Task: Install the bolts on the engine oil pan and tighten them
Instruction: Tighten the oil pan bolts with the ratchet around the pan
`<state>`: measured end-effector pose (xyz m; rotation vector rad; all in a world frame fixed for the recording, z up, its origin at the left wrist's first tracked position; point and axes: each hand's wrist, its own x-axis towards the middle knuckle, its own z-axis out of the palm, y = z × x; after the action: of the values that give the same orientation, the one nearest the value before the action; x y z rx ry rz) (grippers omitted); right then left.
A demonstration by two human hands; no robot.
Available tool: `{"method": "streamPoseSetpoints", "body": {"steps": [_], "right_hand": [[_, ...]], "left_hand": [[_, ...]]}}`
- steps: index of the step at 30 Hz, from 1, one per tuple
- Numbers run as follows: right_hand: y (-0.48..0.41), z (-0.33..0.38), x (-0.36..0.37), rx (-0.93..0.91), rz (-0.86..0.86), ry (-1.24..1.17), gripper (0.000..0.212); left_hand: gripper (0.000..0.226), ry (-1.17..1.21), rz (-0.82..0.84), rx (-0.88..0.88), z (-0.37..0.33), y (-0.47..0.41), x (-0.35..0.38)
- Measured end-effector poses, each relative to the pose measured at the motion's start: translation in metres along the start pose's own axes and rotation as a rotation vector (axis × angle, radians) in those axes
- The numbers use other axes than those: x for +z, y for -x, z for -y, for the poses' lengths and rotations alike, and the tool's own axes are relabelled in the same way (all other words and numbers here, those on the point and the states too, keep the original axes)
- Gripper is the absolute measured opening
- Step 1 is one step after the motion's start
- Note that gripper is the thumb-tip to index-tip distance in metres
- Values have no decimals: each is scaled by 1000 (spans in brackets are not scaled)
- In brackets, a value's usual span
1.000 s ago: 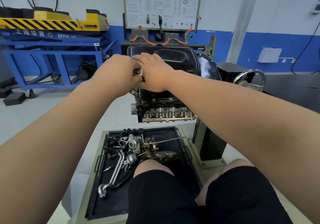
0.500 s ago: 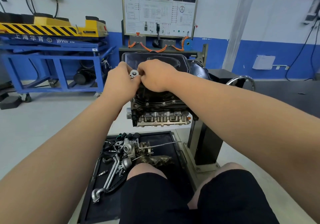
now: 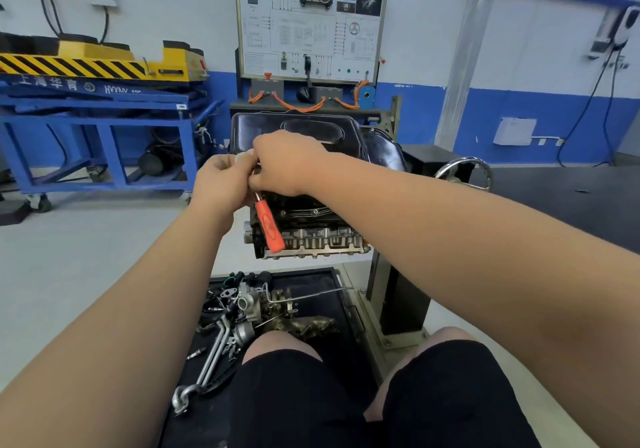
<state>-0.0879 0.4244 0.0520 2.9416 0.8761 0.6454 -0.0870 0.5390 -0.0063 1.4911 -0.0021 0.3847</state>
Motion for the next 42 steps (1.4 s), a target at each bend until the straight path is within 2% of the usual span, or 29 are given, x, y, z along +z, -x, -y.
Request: {"method": "streamPoseSetpoints", "body": {"steps": [3,4,7,8,11,13,17,19,21,23,25,27,28,30,34,36,38,42], "right_hand": [[-8,6,-2,17,-17,68,28],[-11,7,-3,18,-11,86,28],[-21,8,-4,57,4,86,31],[-24,7,-3,79,1,59,34],[-27,5,0,142,-23,-20,41],[-26,5,-2,129,-3,29,40],[-25,7,-16,10,70,311,31],[-25,9,-22,-130,50,474,8],[-25,11,-22,-236,23,575,11],[-26,9,-19,-174,-2,516,10],[-26,7,-10,10,24,337,33],[-25,9,4,140,39,190,39],[-24,10,10,141,22,202,38],[-20,14,9,32,17,303,31],[-25,4,-13,-297,35,616,12],[-27,4,-16,-371,15,696,13],[-24,6,-13,-305,1,634,17],[-14,10,7,2,4,415,29]], "left_hand": [[17,26,-6,27,18,0,-5],[17,-59,-17,86,26,0,-6],[17,-506,-106,431,43,-6,-4],[14,-576,-144,507,42,-11,-2],[17,-707,-175,589,30,-28,2],[23,-792,-115,685,28,-36,-1],[31,-872,67,814,28,-47,-14],[34,-903,104,804,28,-49,-15],[30,-906,53,775,28,-49,-16],[26,-915,34,775,28,-48,-19],[24,-886,81,759,24,-46,-21],[30,-823,104,696,19,-39,-20],[31,-826,123,713,17,-35,-21],[27,-852,183,783,19,-32,-22],[29,-917,208,684,22,-36,-21],[29,-967,176,668,28,-39,-18],[36,-914,161,599,30,-42,-16],[66,-969,198,492,35,-52,-14]]}}
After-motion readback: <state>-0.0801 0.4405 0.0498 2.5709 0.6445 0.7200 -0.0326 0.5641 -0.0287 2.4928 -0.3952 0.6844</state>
